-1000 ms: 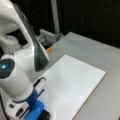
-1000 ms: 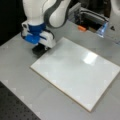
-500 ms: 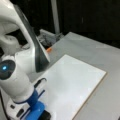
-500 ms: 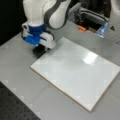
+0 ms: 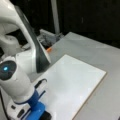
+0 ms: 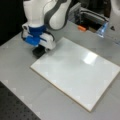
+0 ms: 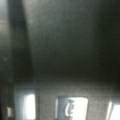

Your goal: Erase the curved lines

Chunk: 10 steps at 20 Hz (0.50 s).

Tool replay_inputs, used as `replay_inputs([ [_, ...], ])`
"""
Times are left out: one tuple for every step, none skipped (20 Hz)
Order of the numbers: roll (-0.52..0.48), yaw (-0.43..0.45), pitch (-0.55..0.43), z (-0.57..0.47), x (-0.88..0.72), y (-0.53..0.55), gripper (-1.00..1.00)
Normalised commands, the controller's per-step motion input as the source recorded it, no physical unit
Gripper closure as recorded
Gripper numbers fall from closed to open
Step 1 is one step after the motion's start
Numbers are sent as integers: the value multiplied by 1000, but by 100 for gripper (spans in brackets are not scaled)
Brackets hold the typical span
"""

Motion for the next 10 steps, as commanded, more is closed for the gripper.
replay_inputs([
  [88, -23, -53, 15, 86, -138, -100],
  [90, -24, -52, 16, 82, -133, -100],
  [91, -24, -51, 18, 79, -126, -100],
  [91, -23, -51, 19, 77, -122, -100],
  [91, -23, -50, 20, 76, -120, -100],
  [91, -23, -50, 20, 75, -119, -100],
  [90, -26, -50, 23, 75, -114, -100],
  [92, -27, -47, 26, 75, -108, -100],
  [92, -27, -46, 28, 75, -105, -100],
  [91, -33, -42, 36, 72, -97, -100],
])
